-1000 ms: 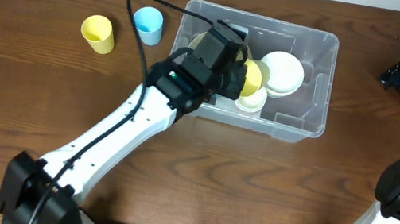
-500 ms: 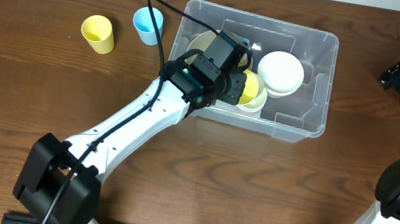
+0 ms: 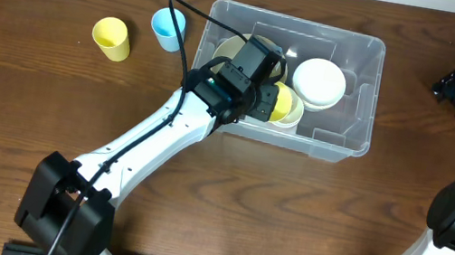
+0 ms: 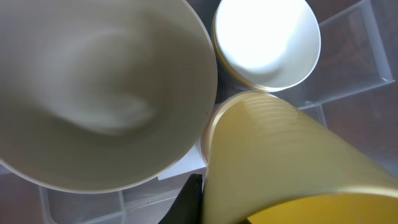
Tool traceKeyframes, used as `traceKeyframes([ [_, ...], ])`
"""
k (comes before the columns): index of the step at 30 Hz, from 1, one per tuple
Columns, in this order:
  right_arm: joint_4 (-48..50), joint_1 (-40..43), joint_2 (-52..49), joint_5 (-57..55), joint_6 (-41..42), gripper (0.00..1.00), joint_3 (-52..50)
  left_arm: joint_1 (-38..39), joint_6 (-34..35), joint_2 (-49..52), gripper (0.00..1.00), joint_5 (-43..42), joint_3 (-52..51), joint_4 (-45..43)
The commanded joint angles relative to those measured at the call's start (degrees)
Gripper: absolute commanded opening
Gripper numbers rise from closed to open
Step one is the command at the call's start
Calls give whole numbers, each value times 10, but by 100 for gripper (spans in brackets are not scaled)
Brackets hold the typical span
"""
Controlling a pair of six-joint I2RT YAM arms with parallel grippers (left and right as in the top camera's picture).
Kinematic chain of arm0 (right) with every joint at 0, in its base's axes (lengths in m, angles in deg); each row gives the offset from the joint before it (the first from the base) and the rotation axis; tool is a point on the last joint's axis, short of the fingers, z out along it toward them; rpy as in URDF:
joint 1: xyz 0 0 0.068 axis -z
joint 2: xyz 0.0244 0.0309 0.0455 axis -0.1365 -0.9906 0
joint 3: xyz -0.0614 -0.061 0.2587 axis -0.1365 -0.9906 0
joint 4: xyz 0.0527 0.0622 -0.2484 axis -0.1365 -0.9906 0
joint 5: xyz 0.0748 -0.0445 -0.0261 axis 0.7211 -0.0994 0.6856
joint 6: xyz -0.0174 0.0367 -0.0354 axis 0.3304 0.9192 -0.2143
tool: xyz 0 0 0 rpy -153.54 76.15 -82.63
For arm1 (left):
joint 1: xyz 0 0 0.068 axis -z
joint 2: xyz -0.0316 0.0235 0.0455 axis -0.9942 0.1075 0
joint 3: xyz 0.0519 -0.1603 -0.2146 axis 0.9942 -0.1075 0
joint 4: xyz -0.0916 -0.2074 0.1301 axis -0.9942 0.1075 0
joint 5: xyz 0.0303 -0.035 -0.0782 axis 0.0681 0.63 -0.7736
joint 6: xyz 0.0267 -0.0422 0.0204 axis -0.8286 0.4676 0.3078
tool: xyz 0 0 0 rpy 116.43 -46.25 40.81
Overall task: Pack container
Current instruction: 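Carry the yellow cup into the bin onto the cream cup, then release the yellow cup and move the left gripper to the other yellow cup, then grasp the second yellow cup with the left gripper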
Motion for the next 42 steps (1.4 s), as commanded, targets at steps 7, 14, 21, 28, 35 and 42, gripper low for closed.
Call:
traceKeyframes([
  [7,0,3,3,-8,6,99,-2,0,-6,2,44,1,1,5],
  [14,0,3,3,-8,6,99,-2,-10,-21,-21,63,2,6,-10],
  [21,0,3,3,-8,6,99,-2,-98,8,-118,87,148,16,-10],
  [28,0,3,3,-8,6,99,-2,-233,28,-152,88,151,26,15],
  [35,0,3,3,-8,6,99,-2,-368,64,-91,98,116,85,79],
  [42,0,3,3,-8,6,99,-2,-442,64,10,98,45,130,115],
])
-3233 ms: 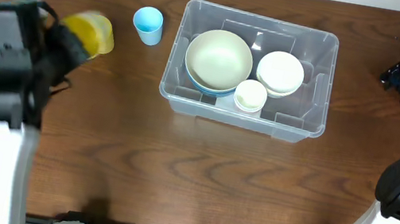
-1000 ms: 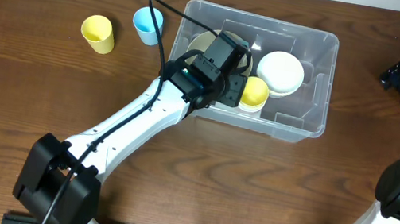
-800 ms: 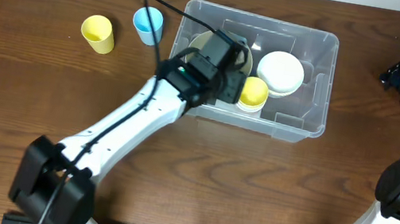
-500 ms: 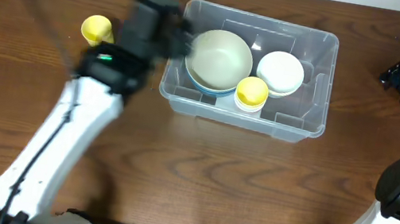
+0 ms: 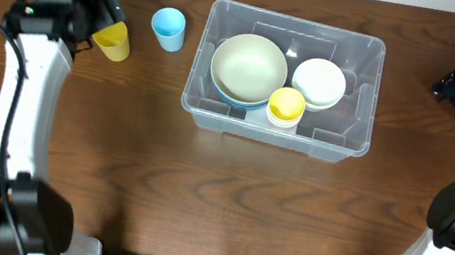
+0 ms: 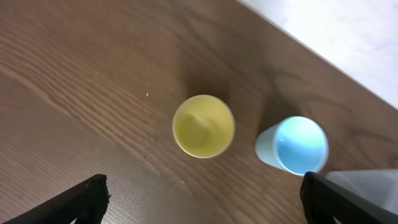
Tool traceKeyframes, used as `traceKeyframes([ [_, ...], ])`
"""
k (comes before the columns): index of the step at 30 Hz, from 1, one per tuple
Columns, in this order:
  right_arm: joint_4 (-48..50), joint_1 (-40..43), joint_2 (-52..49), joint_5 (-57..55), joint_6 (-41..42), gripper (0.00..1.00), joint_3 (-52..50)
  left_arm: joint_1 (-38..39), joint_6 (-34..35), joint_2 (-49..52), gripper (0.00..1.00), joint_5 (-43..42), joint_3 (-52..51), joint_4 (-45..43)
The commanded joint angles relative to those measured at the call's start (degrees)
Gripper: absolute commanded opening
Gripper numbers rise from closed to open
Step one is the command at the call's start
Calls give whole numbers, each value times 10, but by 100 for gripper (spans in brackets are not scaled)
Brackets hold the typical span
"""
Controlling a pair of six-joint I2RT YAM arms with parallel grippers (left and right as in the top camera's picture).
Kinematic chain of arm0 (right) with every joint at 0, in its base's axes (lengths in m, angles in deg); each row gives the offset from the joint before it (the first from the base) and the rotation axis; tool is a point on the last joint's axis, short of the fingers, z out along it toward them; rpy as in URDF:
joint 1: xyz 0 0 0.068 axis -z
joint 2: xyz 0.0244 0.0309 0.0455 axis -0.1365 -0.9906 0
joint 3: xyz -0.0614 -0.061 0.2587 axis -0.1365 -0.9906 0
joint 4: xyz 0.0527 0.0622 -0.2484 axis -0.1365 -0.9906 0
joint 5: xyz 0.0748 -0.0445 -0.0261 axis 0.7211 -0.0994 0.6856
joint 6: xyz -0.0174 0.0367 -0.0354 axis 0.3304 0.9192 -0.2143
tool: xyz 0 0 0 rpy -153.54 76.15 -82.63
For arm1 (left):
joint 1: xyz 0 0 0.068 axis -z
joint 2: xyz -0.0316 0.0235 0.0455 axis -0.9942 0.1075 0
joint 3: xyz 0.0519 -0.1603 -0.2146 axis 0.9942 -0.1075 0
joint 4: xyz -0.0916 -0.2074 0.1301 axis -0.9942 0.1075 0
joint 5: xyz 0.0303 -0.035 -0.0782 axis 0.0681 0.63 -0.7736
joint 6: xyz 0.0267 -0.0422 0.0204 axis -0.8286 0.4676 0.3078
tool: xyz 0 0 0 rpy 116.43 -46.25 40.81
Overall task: Pack container
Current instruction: 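Grasp the second yellow cup with the left gripper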
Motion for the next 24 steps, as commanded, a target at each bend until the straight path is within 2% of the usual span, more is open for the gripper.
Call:
traceKeyframes([
  [1,0,3,3,-8,6,99,-2,-18,5,45,98,-35,15,2],
  [9,0,3,3,-8,6,99,-2,-36,5,113,98,-36,15,-34],
  [24,0,3,3,-8,6,99,-2,-45,5,211,98,-35,15,-37],
])
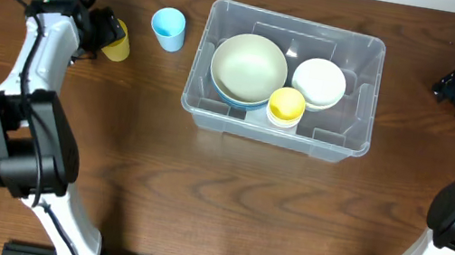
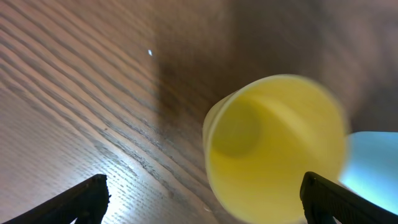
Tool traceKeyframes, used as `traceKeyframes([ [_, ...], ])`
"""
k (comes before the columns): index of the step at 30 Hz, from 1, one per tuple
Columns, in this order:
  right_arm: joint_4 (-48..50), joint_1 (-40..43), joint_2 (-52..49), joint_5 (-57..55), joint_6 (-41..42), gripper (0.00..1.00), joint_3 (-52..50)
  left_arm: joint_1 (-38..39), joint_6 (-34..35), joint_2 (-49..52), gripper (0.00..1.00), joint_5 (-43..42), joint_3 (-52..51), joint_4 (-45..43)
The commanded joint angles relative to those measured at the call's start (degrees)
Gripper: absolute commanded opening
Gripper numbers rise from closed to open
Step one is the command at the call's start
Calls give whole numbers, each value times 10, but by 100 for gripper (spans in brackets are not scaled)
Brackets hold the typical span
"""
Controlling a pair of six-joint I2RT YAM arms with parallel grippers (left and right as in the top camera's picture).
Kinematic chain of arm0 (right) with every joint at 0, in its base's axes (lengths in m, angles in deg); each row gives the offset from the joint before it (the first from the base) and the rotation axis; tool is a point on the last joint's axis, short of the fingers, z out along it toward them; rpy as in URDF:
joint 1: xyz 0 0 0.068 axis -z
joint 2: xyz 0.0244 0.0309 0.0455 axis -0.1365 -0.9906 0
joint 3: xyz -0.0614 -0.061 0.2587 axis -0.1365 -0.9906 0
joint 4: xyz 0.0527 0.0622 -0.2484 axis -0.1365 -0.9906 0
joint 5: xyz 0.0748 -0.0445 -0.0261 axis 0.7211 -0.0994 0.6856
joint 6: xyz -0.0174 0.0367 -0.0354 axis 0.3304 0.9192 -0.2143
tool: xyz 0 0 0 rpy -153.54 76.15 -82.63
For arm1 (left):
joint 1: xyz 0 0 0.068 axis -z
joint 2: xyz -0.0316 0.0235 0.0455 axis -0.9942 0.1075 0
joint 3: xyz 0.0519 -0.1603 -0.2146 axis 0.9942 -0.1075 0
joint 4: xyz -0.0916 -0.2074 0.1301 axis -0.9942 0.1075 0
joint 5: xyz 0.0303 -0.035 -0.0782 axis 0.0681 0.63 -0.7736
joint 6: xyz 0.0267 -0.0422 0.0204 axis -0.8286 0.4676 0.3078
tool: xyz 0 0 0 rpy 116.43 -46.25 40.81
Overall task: Pack container
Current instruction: 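Grasp the second yellow cup with the left gripper, then carry the second yellow cup into the bin's front right corner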
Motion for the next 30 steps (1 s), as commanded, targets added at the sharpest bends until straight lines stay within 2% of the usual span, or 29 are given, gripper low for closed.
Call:
traceKeyframes([
  [1,0,3,3,-8,6,99,-2,-3,5,23,98,0,10,1],
  [6,0,3,3,-8,6,99,-2,-3,5,35,99,1,10,1],
  [9,0,3,3,-8,6,99,-2,-3,5,36,78,1,10,1],
  [13,0,3,3,-8,6,99,-2,-3,5,37,64,0,7,2],
  [16,0,3,3,-8,6,99,-2,-3,5,38,35,0,5,3],
  [20,0,3,3,-8,6,99,-2,-2,5,38,9,0,3,5],
  [21,0,3,3,-8,6,99,-2,-2,5,38,6,0,3,6],
  [30,0,3,3,-8,6,99,-2,-3,5,2,6,0,9,21],
])
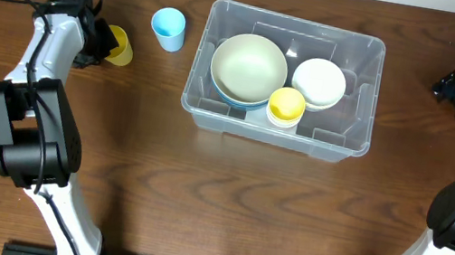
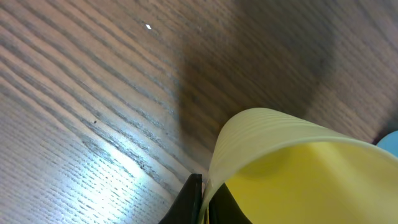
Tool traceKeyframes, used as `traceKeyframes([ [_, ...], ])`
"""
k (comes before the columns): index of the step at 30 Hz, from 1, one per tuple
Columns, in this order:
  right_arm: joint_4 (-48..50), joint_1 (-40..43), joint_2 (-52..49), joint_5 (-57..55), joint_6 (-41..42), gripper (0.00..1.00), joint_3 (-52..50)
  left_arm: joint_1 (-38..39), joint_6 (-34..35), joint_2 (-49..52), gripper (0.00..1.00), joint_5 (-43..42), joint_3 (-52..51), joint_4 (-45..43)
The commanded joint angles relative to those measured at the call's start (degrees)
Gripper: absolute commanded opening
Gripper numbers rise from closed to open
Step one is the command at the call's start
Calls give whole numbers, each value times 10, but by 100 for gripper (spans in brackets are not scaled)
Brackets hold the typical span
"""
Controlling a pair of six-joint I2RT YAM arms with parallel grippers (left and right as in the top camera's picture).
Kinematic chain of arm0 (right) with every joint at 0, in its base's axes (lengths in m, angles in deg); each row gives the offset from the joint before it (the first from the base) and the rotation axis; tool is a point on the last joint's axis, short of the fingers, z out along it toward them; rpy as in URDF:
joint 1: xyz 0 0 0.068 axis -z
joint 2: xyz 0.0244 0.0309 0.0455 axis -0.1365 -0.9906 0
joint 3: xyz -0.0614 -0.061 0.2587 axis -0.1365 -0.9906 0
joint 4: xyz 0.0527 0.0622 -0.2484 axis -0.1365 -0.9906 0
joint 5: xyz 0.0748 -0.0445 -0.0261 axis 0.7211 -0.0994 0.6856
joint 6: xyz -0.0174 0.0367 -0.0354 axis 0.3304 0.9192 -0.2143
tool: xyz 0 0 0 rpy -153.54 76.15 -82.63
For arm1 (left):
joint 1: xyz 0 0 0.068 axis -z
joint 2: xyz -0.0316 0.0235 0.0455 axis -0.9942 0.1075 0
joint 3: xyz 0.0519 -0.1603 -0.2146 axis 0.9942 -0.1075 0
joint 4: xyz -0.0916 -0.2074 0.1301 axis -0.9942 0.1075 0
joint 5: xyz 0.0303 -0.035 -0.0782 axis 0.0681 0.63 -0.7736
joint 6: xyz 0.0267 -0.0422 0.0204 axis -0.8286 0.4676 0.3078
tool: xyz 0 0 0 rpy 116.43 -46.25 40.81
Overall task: Pack container
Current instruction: 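Carry the second yellow cup into the bin's front right corner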
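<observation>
A yellow cup (image 1: 119,46) lies tilted on the table at the far left, and it fills the lower right of the left wrist view (image 2: 298,168). My left gripper (image 1: 99,41) (image 2: 202,202) is shut on the cup's wall, one finger inside and one outside. The clear plastic container (image 1: 334,146) stands mid-table and holds a large cream bowl (image 1: 249,67), a white bowl (image 1: 319,81) and another yellow cup (image 1: 286,105). A blue cup (image 1: 168,28) stands left of the container. My right gripper rests at the far right edge, its jaws unclear.
The left arm's black cable runs along the back left of the table. The right arm rises along the right edge. Bare wood lies in front of the container.
My left gripper was open with the yellow cup lying just ahead of its fingers. Now it is shut on the cup's wall. The cup sits slightly further right.
My left gripper was inside the container, shut on a yellow cup beside the bowls. Then that cup stood in the container and the gripper was open above a second yellow cup at the far left. It was then low beside that cup, and now grips it.
</observation>
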Motion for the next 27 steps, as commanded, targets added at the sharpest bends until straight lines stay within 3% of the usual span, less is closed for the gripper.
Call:
traceKeyframes([
  [1,0,3,3,-8,6,99,-2,-2,1,-42,6,2,14,17],
  [9,0,3,3,-8,6,99,-2,31,-1,-260,6,-90,33,1],
  [14,0,3,3,-8,6,99,-2,146,-13,-357,6,-91,33,-29],
  [22,0,3,3,-8,6,99,-2,405,-54,-323,6,-83,33,-101],
  [27,0,3,3,-8,6,99,-2,513,-75,-253,6,-35,33,-130],
])
